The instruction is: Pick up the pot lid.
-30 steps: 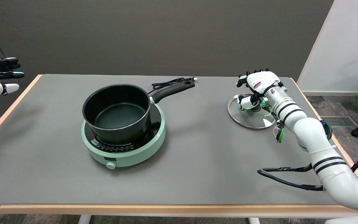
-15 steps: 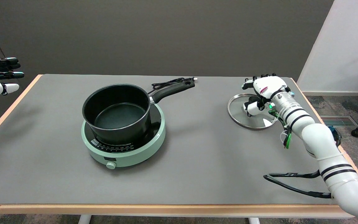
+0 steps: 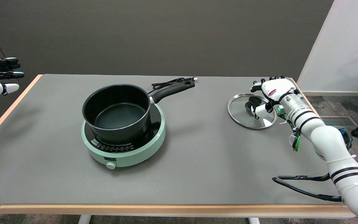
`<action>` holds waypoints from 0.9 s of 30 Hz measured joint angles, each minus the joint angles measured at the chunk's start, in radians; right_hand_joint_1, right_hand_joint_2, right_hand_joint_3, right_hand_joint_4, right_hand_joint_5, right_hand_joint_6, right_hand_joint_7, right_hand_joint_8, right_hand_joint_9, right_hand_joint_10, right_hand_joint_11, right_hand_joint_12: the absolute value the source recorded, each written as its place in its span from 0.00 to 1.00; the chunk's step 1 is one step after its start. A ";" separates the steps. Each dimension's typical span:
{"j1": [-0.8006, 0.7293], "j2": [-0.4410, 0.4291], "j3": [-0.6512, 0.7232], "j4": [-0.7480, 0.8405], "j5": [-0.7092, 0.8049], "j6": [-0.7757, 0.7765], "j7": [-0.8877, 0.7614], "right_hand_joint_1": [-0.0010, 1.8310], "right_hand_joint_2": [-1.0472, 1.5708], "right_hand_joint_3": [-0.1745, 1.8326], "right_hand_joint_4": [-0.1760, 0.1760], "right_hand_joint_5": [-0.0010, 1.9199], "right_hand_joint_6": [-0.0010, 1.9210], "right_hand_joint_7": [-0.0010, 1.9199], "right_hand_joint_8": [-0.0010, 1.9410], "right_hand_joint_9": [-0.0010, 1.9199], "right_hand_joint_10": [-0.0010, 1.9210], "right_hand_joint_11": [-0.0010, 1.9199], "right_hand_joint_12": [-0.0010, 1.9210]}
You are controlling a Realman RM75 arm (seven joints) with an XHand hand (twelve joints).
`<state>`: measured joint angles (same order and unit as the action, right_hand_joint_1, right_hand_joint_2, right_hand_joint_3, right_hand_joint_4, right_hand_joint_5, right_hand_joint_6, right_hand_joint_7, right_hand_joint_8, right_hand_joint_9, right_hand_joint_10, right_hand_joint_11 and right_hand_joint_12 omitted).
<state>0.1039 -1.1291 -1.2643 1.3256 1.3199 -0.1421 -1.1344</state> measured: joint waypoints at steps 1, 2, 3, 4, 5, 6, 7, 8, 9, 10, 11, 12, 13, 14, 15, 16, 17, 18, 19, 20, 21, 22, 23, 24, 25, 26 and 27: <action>-0.002 0.002 0.002 0.000 0.002 0.000 0.000 0.41 0.64 0.60 0.96 0.28 0.16 0.32 0.11 0.34 0.24 0.26 0.47; -0.003 0.004 0.003 0.000 0.003 -0.001 0.000 0.41 0.64 0.60 0.96 0.28 0.16 0.32 0.11 0.34 0.24 0.26 0.47; -0.004 0.006 0.004 0.000 0.003 -0.001 0.000 0.41 0.64 0.60 0.96 0.28 0.16 0.32 0.11 0.34 0.24 0.26 0.47; -0.004 0.007 0.005 -0.001 0.005 -0.002 0.000 0.41 0.64 0.60 0.96 0.28 0.16 0.32 0.11 0.34 0.24 0.26 0.47; -0.004 0.009 0.005 -0.003 0.006 -0.002 0.000 0.41 0.64 0.60 0.96 0.28 0.16 0.32 0.11 0.34 0.24 0.26 0.47; -0.004 0.010 0.005 -0.005 0.007 -0.002 0.000 0.41 0.64 0.60 0.96 0.28 0.16 0.32 0.11 0.34 0.24 0.26 0.47; -0.003 0.012 0.005 -0.008 0.007 -0.003 0.000 0.41 0.64 0.60 0.96 0.28 0.16 0.32 0.11 0.34 0.24 0.26 0.47; -0.002 0.013 0.005 -0.010 0.008 -0.003 0.000 0.41 0.64 0.60 0.97 0.28 0.16 0.32 0.11 0.34 0.24 0.26 0.47; 0.000 0.014 0.003 -0.013 0.009 -0.003 0.000 0.41 0.64 0.60 0.97 0.28 0.16 0.32 0.11 0.34 0.24 0.26 0.47; 0.002 0.015 0.001 -0.016 0.010 -0.003 0.000 0.41 0.64 0.60 0.96 0.28 0.16 0.32 0.11 0.34 0.24 0.26 0.47; 0.005 0.017 -0.002 -0.019 0.011 -0.003 0.000 0.41 0.64 0.60 0.95 0.27 0.15 0.32 0.11 0.34 0.24 0.26 0.47; 0.008 0.018 -0.005 -0.023 0.013 -0.003 0.000 0.41 0.64 0.60 0.95 0.27 0.15 0.32 0.11 0.34 0.25 0.26 0.47; 0.011 0.019 -0.008 -0.027 0.014 -0.003 0.000 0.41 0.64 0.60 0.94 0.27 0.15 0.32 0.11 0.34 0.25 0.26 0.47; 0.016 0.021 -0.012 -0.032 0.017 -0.003 0.000 0.42 0.64 0.60 0.94 0.27 0.15 0.32 0.11 0.34 0.25 0.26 0.47; 0.019 0.022 -0.015 -0.036 0.019 -0.004 0.000 0.42 0.64 0.60 0.93 0.27 0.15 0.32 0.11 0.34 0.25 0.26 0.47; 0.023 0.023 -0.019 -0.041 0.020 -0.004 0.000 0.42 0.64 0.60 0.94 0.27 0.15 0.33 0.11 0.34 0.25 0.26 0.47; 0.027 0.024 -0.023 -0.045 0.022 -0.005 0.000 0.42 0.64 0.60 0.94 0.27 0.15 0.33 0.11 0.34 0.25 0.26 0.47; 0.030 0.025 -0.026 -0.049 0.024 -0.006 0.000 0.42 0.64 0.60 0.94 0.27 0.15 0.33 0.11 0.34 0.25 0.26 0.47; 0.034 0.027 -0.029 -0.053 0.025 -0.007 0.001 0.42 0.64 0.60 0.94 0.27 0.15 0.33 0.11 0.34 0.25 0.26 0.47; 0.037 0.028 -0.033 -0.057 0.027 -0.009 0.001 0.42 0.64 0.60 0.93 0.27 0.15 0.33 0.11 0.34 0.25 0.26 0.47; 0.040 0.029 -0.035 -0.059 0.027 -0.010 0.001 0.42 0.64 0.60 0.94 0.27 0.15 0.33 0.11 0.35 0.25 0.26 0.47; 0.043 0.030 -0.038 -0.062 0.029 -0.012 0.001 0.42 0.64 0.60 0.94 0.27 0.15 0.33 0.11 0.35 0.25 0.26 0.47; 0.046 0.031 -0.041 -0.064 0.030 -0.013 0.001 0.42 0.64 0.59 0.94 0.27 0.15 0.33 0.11 0.35 0.25 0.26 0.47; 0.048 0.031 -0.042 -0.066 0.031 -0.014 0.001 0.44 0.64 0.58 0.95 0.28 0.15 0.34 0.11 0.36 0.24 0.26 0.48; 0.050 0.032 -0.044 -0.068 0.031 -0.016 0.001 0.45 0.64 0.57 0.95 0.29 0.14 0.34 0.11 0.36 0.23 0.26 0.49; 0.051 0.033 -0.045 -0.070 0.032 -0.017 0.001 0.45 0.64 0.57 0.95 0.29 0.14 0.34 0.11 0.36 0.24 0.26 0.49; 0.052 0.034 -0.046 -0.071 0.033 -0.019 0.002 0.45 0.64 0.57 0.95 0.29 0.14 0.34 0.11 0.36 0.24 0.26 0.49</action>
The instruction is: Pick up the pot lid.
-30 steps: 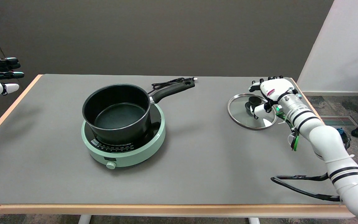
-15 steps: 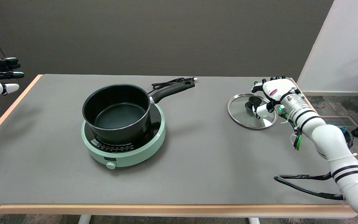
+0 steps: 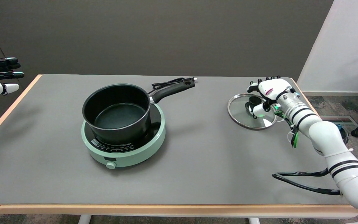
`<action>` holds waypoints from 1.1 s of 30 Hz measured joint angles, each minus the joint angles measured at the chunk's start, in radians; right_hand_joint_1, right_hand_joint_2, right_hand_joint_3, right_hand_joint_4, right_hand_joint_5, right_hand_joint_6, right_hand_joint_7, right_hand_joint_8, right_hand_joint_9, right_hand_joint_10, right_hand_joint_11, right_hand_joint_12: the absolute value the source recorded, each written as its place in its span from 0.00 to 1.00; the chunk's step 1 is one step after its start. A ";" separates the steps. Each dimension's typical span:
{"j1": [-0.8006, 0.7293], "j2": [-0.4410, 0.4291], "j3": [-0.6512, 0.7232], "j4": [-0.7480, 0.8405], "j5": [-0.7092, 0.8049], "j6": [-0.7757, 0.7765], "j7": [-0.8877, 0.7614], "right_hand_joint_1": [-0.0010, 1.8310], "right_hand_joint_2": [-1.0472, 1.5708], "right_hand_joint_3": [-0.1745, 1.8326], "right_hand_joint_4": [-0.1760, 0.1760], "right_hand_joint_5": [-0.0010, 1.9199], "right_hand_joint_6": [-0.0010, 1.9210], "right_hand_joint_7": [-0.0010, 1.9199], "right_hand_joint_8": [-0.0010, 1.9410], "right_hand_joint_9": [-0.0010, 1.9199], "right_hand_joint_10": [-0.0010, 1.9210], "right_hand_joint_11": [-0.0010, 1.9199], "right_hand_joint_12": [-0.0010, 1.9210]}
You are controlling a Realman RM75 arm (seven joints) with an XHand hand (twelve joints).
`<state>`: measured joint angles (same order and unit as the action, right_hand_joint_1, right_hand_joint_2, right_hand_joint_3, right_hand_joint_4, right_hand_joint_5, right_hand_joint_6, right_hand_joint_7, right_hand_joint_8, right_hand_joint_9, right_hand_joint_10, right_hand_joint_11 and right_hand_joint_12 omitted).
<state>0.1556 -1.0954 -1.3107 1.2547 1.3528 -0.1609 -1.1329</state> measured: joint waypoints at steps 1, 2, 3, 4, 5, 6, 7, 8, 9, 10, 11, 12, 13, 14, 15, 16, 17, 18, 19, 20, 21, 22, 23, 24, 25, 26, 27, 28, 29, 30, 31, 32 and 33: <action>0.001 0.001 -0.001 -0.001 0.001 -0.001 0.000 0.45 0.64 0.57 0.96 0.30 0.15 0.34 0.11 0.37 0.24 0.26 0.49; 0.001 0.002 -0.002 -0.003 0.001 -0.002 0.000 0.45 0.64 0.57 0.97 0.30 0.15 0.35 0.11 0.37 0.24 0.26 0.49; 0.002 0.003 -0.003 -0.004 0.002 -0.004 0.000 0.45 0.64 0.56 0.97 0.30 0.16 0.35 0.11 0.37 0.24 0.26 0.49; 0.002 0.004 -0.003 -0.005 0.002 -0.005 0.000 0.45 0.64 0.56 0.99 0.31 0.17 0.35 0.12 0.37 0.25 0.26 0.50; 0.002 0.004 -0.004 -0.006 0.003 -0.006 0.000 0.46 0.64 0.56 1.00 0.32 0.17 0.36 0.12 0.37 0.25 0.27 0.50; 0.002 0.005 -0.004 -0.007 0.004 -0.007 0.000 0.46 0.64 0.56 1.00 0.32 0.18 0.36 0.12 0.37 0.25 0.27 0.50; 0.002 0.006 -0.005 -0.008 0.006 -0.008 0.000 0.46 0.65 0.56 1.00 0.32 0.18 0.36 0.12 0.38 0.25 0.27 0.51; 0.002 0.007 -0.005 -0.008 0.006 -0.008 0.001 0.46 0.65 0.54 1.00 0.32 0.18 0.36 0.13 0.38 0.25 0.27 0.51; 0.002 0.008 -0.006 -0.009 0.008 -0.009 0.001 0.46 0.65 0.54 1.00 0.33 0.18 0.36 0.13 0.38 0.26 0.28 0.51; 0.002 0.010 -0.006 -0.010 0.009 -0.009 0.001 0.44 0.65 0.56 1.00 0.32 0.20 0.37 0.13 0.38 0.27 0.28 0.51; 0.002 0.011 -0.006 -0.012 0.009 -0.010 0.001 0.43 0.65 0.58 1.00 0.32 0.21 0.37 0.14 0.37 0.29 0.28 0.51; 0.002 0.013 -0.007 -0.012 0.010 -0.011 0.001 0.43 0.65 0.58 1.00 0.32 0.22 0.37 0.14 0.37 0.29 0.28 0.52; 0.002 0.014 -0.008 -0.013 0.011 -0.012 0.001 0.43 0.65 0.57 1.00 0.32 0.22 0.38 0.15 0.38 0.30 0.28 0.52; 0.002 0.015 -0.008 -0.015 0.012 -0.012 0.001 0.45 0.66 0.55 1.00 0.33 0.21 0.38 0.15 0.38 0.30 0.28 0.52; 0.002 0.017 -0.009 -0.016 0.013 -0.012 0.001 0.46 0.66 0.53 1.00 0.34 0.20 0.39 0.15 0.39 0.29 0.29 0.52; 0.002 0.018 -0.010 -0.017 0.013 -0.013 0.001 0.46 0.66 0.53 1.00 0.34 0.20 0.39 0.16 0.39 0.29 0.29 0.52; 0.003 0.019 -0.011 -0.017 0.014 -0.013 0.001 0.46 0.66 0.52 1.00 0.34 0.20 0.39 0.16 0.39 0.30 0.29 0.52; 0.003 0.020 -0.011 -0.018 0.014 -0.013 0.001 0.46 0.66 0.52 1.00 0.34 0.20 0.39 0.16 0.39 0.30 0.29 0.52; 0.004 0.022 -0.013 -0.020 0.014 -0.014 0.001 0.46 0.66 0.52 1.00 0.34 0.20 0.39 0.16 0.39 0.31 0.29 0.52; 0.005 0.023 -0.014 -0.021 0.015 -0.015 0.001 0.46 0.66 0.52 1.00 0.34 0.21 0.39 0.16 0.39 0.31 0.29 0.52; 0.005 0.024 -0.015 -0.022 0.016 -0.015 0.001 0.47 0.66 0.52 1.00 0.34 0.21 0.39 0.16 0.39 0.31 0.29 0.53; 0.006 0.025 -0.016 -0.023 0.017 -0.015 0.001 0.47 0.66 0.52 1.00 0.34 0.21 0.39 0.16 0.39 0.31 0.29 0.53; 0.007 0.026 -0.017 -0.024 0.017 -0.016 0.001 0.47 0.66 0.52 1.00 0.34 0.21 0.39 0.16 0.39 0.31 0.29 0.53; 0.008 0.027 -0.018 -0.026 0.017 -0.016 0.001 0.47 0.66 0.52 1.00 0.34 0.21 0.39 0.16 0.39 0.32 0.29 0.53; 0.009 0.028 -0.019 -0.028 0.017 -0.016 0.001 0.47 0.66 0.52 1.00 0.34 0.21 0.39 0.16 0.39 0.32 0.29 0.53; 0.010 0.029 -0.020 -0.031 0.017 -0.016 0.001 0.47 0.66 0.52 1.00 0.34 0.21 0.39 0.16 0.39 0.32 0.29 0.53; 0.012 0.030 -0.022 -0.033 0.018 -0.016 0.001 0.47 0.66 0.52 1.00 0.34 0.21 0.39 0.16 0.39 0.32 0.29 0.53; 0.014 0.031 -0.024 -0.036 0.018 -0.016 0.001 0.47 0.66 0.52 1.00 0.34 0.21 0.39 0.16 0.39 0.32 0.29 0.53; 0.016 0.031 -0.026 -0.038 0.019 -0.016 0.001 0.47 0.66 0.52 1.00 0.34 0.21 0.39 0.16 0.39 0.32 0.29 0.53; 0.018 0.032 -0.027 -0.041 0.021 -0.016 0.001 0.47 0.66 0.52 1.00 0.34 0.21 0.39 0.16 0.39 0.32 0.29 0.53; 0.021 0.033 -0.030 -0.045 0.022 -0.016 0.001 0.47 0.66 0.52 1.00 0.34 0.21 0.40 0.16 0.39 0.32 0.29 0.53; 0.024 0.034 -0.033 -0.048 0.023 -0.016 0.001 0.47 0.66 0.52 1.00 0.34 0.21 0.40 0.16 0.39 0.32 0.29 0.53; 0.027 0.034 -0.036 -0.051 0.024 -0.016 0.001 0.47 0.66 0.52 1.00 0.34 0.21 0.40 0.17 0.39 0.32 0.29 0.53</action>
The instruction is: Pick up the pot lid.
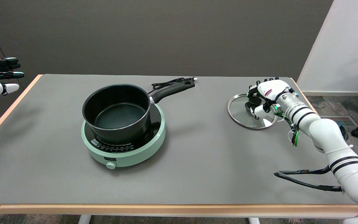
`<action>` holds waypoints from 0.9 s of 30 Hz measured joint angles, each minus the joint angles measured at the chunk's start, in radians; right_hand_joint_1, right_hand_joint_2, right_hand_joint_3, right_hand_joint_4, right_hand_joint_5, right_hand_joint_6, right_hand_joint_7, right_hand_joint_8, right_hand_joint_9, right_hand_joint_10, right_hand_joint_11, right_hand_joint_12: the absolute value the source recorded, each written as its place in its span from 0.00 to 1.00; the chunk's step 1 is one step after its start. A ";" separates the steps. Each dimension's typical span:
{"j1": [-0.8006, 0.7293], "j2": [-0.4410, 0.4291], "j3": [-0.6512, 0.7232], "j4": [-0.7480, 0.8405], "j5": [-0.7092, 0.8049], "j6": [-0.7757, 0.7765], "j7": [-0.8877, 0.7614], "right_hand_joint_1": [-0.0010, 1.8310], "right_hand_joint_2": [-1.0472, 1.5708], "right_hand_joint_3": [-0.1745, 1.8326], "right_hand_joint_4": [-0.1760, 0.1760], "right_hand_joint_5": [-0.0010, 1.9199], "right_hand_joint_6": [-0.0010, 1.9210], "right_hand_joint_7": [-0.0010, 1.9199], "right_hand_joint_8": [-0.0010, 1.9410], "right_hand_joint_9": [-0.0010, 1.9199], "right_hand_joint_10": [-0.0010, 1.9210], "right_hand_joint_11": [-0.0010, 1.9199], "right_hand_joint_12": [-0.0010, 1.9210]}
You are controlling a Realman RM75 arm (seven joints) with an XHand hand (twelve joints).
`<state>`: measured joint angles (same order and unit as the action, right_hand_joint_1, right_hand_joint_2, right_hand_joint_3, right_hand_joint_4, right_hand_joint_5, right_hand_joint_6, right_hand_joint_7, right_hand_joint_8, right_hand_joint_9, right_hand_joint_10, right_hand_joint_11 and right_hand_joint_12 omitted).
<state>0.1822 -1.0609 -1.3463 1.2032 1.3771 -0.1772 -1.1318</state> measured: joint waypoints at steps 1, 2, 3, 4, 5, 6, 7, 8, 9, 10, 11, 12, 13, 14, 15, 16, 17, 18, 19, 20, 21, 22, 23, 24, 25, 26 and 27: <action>0.002 0.001 -0.002 -0.003 0.001 0.000 0.000 0.46 0.66 0.52 1.00 0.34 0.22 0.40 0.17 0.39 0.33 0.29 0.53; 0.005 0.002 -0.005 -0.006 0.001 0.000 0.000 0.43 0.66 0.56 1.00 0.33 0.26 0.40 0.19 0.39 0.36 0.29 0.53; 0.008 0.003 -0.008 -0.009 0.002 0.000 0.000 0.46 0.66 0.52 1.00 0.35 0.24 0.41 0.19 0.40 0.36 0.29 0.53; 0.010 0.004 -0.010 -0.012 0.003 0.000 0.000 0.46 0.67 0.51 1.00 0.35 0.26 0.42 0.22 0.40 0.38 0.29 0.53; 0.012 0.005 -0.013 -0.015 0.004 0.000 0.000 0.46 0.66 0.52 1.00 0.36 0.27 0.42 0.24 0.40 0.39 0.29 0.54; 0.014 0.006 -0.014 -0.017 0.005 0.000 0.000 0.46 0.66 0.52 1.00 0.36 0.28 0.43 0.25 0.40 0.41 0.29 0.55; 0.016 0.006 -0.016 -0.019 0.005 0.000 0.000 0.46 0.66 0.52 1.00 0.36 0.30 0.43 0.27 0.40 0.43 0.29 0.56; 0.017 0.007 -0.018 -0.021 0.005 0.000 0.000 0.46 0.66 0.52 1.00 0.36 0.31 0.43 0.28 0.40 0.43 0.29 0.57; 0.019 0.008 -0.019 -0.022 0.006 0.000 0.000 0.47 0.66 0.52 1.00 0.36 0.31 0.43 0.28 0.40 0.44 0.28 0.58; 0.020 0.009 -0.021 -0.024 0.006 0.000 0.000 0.47 0.66 0.52 1.00 0.36 0.32 0.43 0.29 0.40 0.44 0.28 0.59; 0.020 0.009 -0.022 -0.025 0.007 0.000 0.000 0.47 0.66 0.53 1.00 0.37 0.32 0.43 0.29 0.40 0.45 0.27 0.60; 0.021 0.010 -0.023 -0.026 0.008 -0.001 0.000 0.48 0.66 0.53 1.00 0.37 0.33 0.43 0.30 0.40 0.45 0.27 0.62; 0.022 0.010 -0.023 -0.027 0.008 -0.001 0.000 0.48 0.66 0.53 1.00 0.37 0.33 0.43 0.30 0.40 0.46 0.27 0.62; 0.022 0.010 -0.024 -0.027 0.008 -0.001 0.000 0.48 0.66 0.53 1.00 0.37 0.33 0.43 0.30 0.40 0.47 0.26 0.64; 0.022 0.011 -0.025 -0.028 0.008 -0.001 0.000 0.48 0.66 0.53 1.00 0.36 0.33 0.43 0.30 0.40 0.48 0.25 0.65; 0.023 0.011 -0.025 -0.028 0.009 -0.001 0.000 0.49 0.66 0.53 1.00 0.36 0.33 0.43 0.31 0.40 0.48 0.25 0.66; 0.023 0.012 -0.026 -0.028 0.009 -0.001 0.000 0.49 0.66 0.53 1.00 0.36 0.33 0.43 0.31 0.40 0.50 0.24 0.67; 0.023 0.012 -0.026 -0.029 0.009 -0.001 0.000 0.49 0.66 0.53 1.00 0.36 0.33 0.42 0.33 0.39 0.53 0.22 0.70; 0.023 0.012 -0.026 -0.029 0.009 -0.001 0.000 0.49 0.66 0.53 1.00 0.36 0.33 0.42 0.36 0.38 0.57 0.21 0.72; 0.023 0.012 -0.027 -0.029 0.009 -0.001 0.000 0.50 0.66 0.53 1.00 0.36 0.34 0.41 0.38 0.37 0.60 0.20 0.74; 0.023 0.013 -0.027 -0.029 0.009 -0.001 0.000 0.50 0.67 0.53 1.00 0.35 0.34 0.40 0.43 0.36 0.64 0.19 0.77; 0.023 0.013 -0.027 -0.029 0.009 -0.001 0.000 0.50 0.67 0.53 1.00 0.34 0.35 0.38 0.48 0.36 0.69 0.18 0.80; 0.023 0.013 -0.027 -0.029 0.009 -0.001 0.000 0.50 0.68 0.53 1.00 0.33 0.37 0.36 0.54 0.35 0.73 0.17 0.84; 0.023 0.013 -0.027 -0.029 0.009 -0.002 0.000 0.50 0.69 0.54 1.00 0.31 0.39 0.34 0.60 0.34 0.75 0.17 0.87; 0.023 0.014 -0.027 -0.029 0.010 -0.002 0.000 0.50 0.70 0.53 1.00 0.29 0.44 0.32 0.65 0.33 0.78 0.18 0.89; 0.023 0.014 -0.027 -0.029 0.010 -0.002 0.000 0.51 0.71 0.53 1.00 0.27 0.50 0.31 0.70 0.32 0.81 0.18 0.90; 0.022 0.014 -0.027 -0.029 0.010 -0.002 0.000 0.58 0.75 0.45 1.00 0.26 0.53 0.32 0.75 0.31 0.84 0.17 0.92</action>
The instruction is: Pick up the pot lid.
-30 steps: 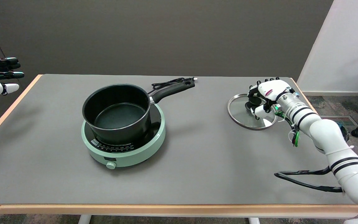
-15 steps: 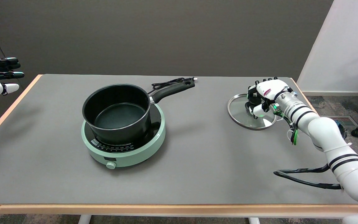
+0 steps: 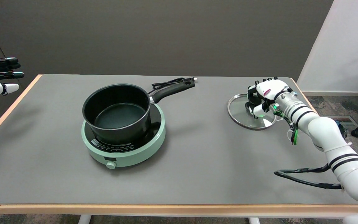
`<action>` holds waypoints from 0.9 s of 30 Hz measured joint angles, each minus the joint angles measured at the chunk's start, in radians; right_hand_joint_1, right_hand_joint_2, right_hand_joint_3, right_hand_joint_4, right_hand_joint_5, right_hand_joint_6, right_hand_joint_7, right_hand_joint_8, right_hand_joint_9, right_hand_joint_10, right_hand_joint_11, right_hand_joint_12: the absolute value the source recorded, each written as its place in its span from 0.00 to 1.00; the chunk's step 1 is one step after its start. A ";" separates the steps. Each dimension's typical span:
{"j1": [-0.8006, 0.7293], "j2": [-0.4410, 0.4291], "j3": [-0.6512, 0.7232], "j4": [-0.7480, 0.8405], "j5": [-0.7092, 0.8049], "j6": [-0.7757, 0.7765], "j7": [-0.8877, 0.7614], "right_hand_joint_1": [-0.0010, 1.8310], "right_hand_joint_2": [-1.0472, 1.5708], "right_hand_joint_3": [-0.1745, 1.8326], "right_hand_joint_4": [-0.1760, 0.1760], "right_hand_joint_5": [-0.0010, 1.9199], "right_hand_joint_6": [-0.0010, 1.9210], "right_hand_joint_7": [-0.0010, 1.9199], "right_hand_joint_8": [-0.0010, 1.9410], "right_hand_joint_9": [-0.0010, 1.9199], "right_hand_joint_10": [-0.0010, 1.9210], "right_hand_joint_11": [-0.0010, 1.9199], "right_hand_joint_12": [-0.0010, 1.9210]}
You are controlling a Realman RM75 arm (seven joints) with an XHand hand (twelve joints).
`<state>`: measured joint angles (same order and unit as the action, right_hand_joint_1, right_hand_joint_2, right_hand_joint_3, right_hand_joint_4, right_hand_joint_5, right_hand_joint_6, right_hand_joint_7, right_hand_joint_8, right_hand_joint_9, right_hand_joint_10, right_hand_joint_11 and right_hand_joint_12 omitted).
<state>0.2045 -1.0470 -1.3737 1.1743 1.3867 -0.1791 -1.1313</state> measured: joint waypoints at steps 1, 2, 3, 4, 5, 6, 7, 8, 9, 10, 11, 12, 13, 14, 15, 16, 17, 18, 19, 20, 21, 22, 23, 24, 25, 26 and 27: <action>0.000 0.000 0.000 0.001 0.000 0.000 0.000 0.71 0.81 0.30 1.00 0.25 0.58 0.34 0.82 0.31 0.86 0.15 0.96; -0.001 0.000 0.000 0.001 0.000 0.000 0.000 0.67 0.84 0.25 0.86 0.25 0.67 0.34 0.83 0.31 0.88 0.13 0.99; -0.002 0.000 0.000 0.002 0.000 0.000 0.000 0.59 0.90 0.14 0.48 0.27 0.84 0.34 0.85 0.30 0.89 0.12 1.00; -0.002 0.000 0.000 0.002 0.000 0.000 0.000 0.58 0.90 0.15 0.49 0.26 0.85 0.34 0.85 0.30 0.91 0.08 1.00; -0.003 0.001 0.000 0.004 0.000 0.000 0.000 0.58 0.90 0.15 0.49 0.26 0.85 0.34 0.85 0.30 0.91 0.08 1.00; -0.004 0.001 0.000 0.005 0.000 0.000 0.000 0.58 0.90 0.15 0.48 0.26 0.85 0.34 0.85 0.30 0.92 0.07 1.00; -0.005 0.001 0.000 0.005 0.000 0.000 0.000 0.58 0.89 0.15 0.48 0.26 0.86 0.34 0.84 0.31 0.93 0.07 1.00; -0.006 0.001 0.000 0.006 0.000 0.000 0.000 0.58 0.89 0.16 0.48 0.26 0.85 0.35 0.84 0.31 0.93 0.08 1.00; -0.006 0.001 0.000 0.007 0.000 0.001 0.000 0.58 0.89 0.16 0.48 0.26 0.86 0.35 0.84 0.32 0.93 0.08 1.00; -0.007 0.001 0.000 0.008 0.000 0.002 0.000 0.59 0.89 0.16 0.48 0.26 0.86 0.35 0.83 0.32 0.93 0.09 1.00; -0.008 0.001 0.000 0.008 0.000 0.002 0.000 0.59 0.89 0.15 0.49 0.27 0.85 0.36 0.81 0.33 0.93 0.09 1.00; -0.009 0.001 0.000 0.009 0.000 0.003 0.000 0.59 0.88 0.16 0.47 0.27 0.85 0.37 0.81 0.33 0.93 0.10 1.00; -0.010 0.001 0.000 0.010 0.001 0.003 0.000 0.65 0.84 0.25 0.73 0.26 0.79 0.36 0.81 0.34 0.92 0.11 1.00; -0.010 0.001 0.000 0.010 0.001 0.003 0.000 0.71 0.79 0.34 1.00 0.25 0.73 0.36 0.82 0.34 0.92 0.11 1.00; -0.011 0.001 0.000 0.010 0.002 0.004 0.000 0.72 0.79 0.34 1.00 0.25 0.72 0.37 0.81 0.34 0.92 0.11 1.00; -0.011 0.001 0.000 0.011 0.003 0.005 0.000 0.72 0.79 0.34 1.00 0.25 0.72 0.37 0.81 0.34 0.93 0.11 1.00; -0.012 0.000 0.000 0.011 0.003 0.005 0.000 0.72 0.79 0.34 1.00 0.26 0.72 0.36 0.81 0.33 0.94 0.10 1.00; -0.012 0.000 0.000 0.011 0.004 0.006 0.000 0.72 0.79 0.34 1.00 0.26 0.72 0.37 0.81 0.34 0.95 0.10 1.00; -0.013 0.000 0.000 0.011 0.005 0.007 0.000 0.72 0.79 0.34 1.00 0.26 0.72 0.37 0.81 0.34 0.95 0.11 1.00; -0.013 0.000 0.001 0.011 0.006 0.007 0.000 0.72 0.79 0.34 1.00 0.26 0.71 0.37 0.80 0.34 0.95 0.11 1.00; -0.014 0.000 0.001 0.012 0.006 0.007 0.000 0.72 0.78 0.34 1.00 0.26 0.71 0.38 0.80 0.35 0.95 0.12 1.00; -0.014 -0.001 0.001 0.012 0.007 0.008 0.000 0.72 0.78 0.34 1.00 0.26 0.71 0.38 0.79 0.35 0.95 0.12 1.00; -0.014 -0.001 0.001 0.012 0.007 0.008 0.000 0.72 0.78 0.35 1.00 0.26 0.71 0.38 0.79 0.35 0.95 0.12 1.00; -0.015 -0.001 0.001 0.012 0.007 0.009 0.000 0.72 0.78 0.35 1.00 0.26 0.70 0.38 0.79 0.36 0.96 0.13 1.00; -0.015 -0.001 0.001 0.012 0.008 0.009 0.000 0.72 0.78 0.35 1.00 0.26 0.70 0.38 0.79 0.36 0.96 0.12 1.00; -0.015 -0.001 0.001 0.012 0.008 0.009 0.000 0.72 0.78 0.35 1.00 0.26 0.70 0.38 0.79 0.36 0.96 0.12 1.00; -0.016 -0.002 0.001 0.012 0.010 0.010 0.000 0.72 0.78 0.35 1.00 0.26 0.70 0.38 0.79 0.36 0.97 0.12 1.00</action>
<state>0.1888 -1.0487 -1.3724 1.1863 1.3966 -0.1695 -1.1313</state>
